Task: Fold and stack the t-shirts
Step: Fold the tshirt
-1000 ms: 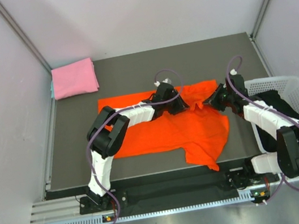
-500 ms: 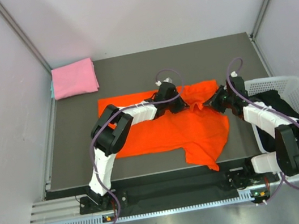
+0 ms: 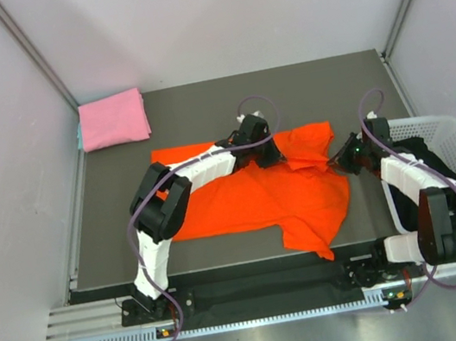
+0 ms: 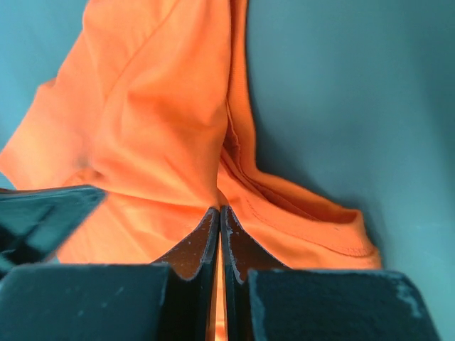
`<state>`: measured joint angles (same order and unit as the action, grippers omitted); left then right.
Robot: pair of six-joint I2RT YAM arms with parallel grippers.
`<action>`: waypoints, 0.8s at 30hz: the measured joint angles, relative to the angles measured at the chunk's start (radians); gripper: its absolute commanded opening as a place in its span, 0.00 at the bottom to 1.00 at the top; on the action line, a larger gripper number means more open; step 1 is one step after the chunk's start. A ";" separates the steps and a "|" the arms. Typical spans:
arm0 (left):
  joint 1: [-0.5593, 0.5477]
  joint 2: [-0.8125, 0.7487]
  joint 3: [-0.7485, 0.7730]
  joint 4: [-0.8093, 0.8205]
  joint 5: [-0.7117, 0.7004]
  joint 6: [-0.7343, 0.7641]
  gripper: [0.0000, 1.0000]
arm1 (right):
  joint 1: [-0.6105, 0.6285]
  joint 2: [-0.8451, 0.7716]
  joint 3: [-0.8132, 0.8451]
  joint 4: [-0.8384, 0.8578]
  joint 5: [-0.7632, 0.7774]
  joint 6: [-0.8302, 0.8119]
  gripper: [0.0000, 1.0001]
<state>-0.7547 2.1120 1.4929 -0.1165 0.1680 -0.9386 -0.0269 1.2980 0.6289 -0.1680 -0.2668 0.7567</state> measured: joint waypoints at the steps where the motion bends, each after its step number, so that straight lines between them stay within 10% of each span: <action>1: 0.002 -0.010 0.010 -0.013 0.005 0.005 0.00 | -0.007 -0.001 0.000 -0.009 -0.006 -0.012 0.00; 15: 0.068 -0.006 0.149 -0.240 0.103 0.109 0.00 | -0.010 0.000 0.001 -0.064 -0.078 -0.115 0.00; 24: 0.128 -0.005 0.169 -0.451 0.041 0.214 0.02 | -0.010 0.022 0.029 -0.150 -0.042 -0.170 0.34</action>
<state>-0.6270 2.1075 1.6623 -0.5678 0.2092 -0.7242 -0.0372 1.3197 0.6575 -0.3183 -0.3092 0.5869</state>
